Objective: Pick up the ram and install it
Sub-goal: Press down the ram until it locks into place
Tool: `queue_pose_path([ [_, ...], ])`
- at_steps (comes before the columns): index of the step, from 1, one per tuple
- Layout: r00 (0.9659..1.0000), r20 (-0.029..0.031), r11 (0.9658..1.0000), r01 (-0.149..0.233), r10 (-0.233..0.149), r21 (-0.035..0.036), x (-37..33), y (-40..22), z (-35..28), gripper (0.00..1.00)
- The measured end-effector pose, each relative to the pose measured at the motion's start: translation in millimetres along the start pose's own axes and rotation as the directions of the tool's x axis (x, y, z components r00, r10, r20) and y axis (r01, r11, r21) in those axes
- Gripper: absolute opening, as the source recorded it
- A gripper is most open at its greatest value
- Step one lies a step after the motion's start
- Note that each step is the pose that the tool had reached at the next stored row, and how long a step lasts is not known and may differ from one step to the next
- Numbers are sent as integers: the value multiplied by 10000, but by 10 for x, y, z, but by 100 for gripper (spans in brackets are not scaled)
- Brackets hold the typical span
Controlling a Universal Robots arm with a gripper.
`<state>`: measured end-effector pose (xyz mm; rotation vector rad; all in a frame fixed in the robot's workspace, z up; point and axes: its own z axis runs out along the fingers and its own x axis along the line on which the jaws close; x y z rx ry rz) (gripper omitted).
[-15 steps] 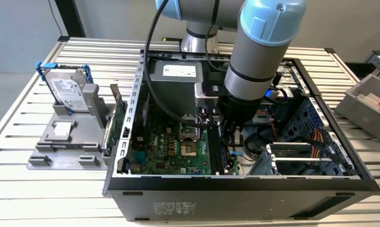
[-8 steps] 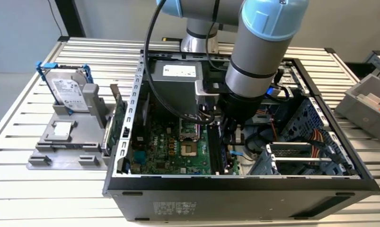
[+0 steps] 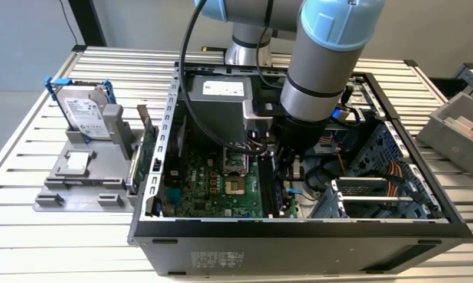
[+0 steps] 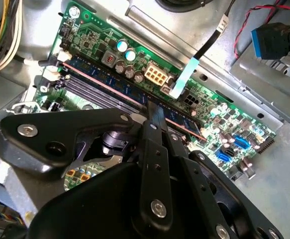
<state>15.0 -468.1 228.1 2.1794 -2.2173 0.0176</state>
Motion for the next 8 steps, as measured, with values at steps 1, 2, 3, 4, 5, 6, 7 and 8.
queue_pose_path([
  [1, 10000, 0, 10000, 0, 0, 0, 0, 0, 0, 0],
  [2, 10000, 0, 10000, 0, 0, 0, 0, 0, 0, 0],
  [3, 10000, 0, 10000, 0, 0, 0, 0, 0, 0, 0],
  [4, 10000, -1, 10000, 0, 0, 0, 0, 0, 0, 0],
  [5, 10000, 1, 10000, 0, 0, 0, 0, 0, 0, 0],
  [6, 10000, 0, 10000, 0, 0, 0, 0, 0, 0, 0],
  [7, 10000, 0, 10000, 0, 0, 0, 0, 0, 0, 0],
  [8, 10000, 0, 10000, -1, 1, 0, 0, 0, 0, 0],
])
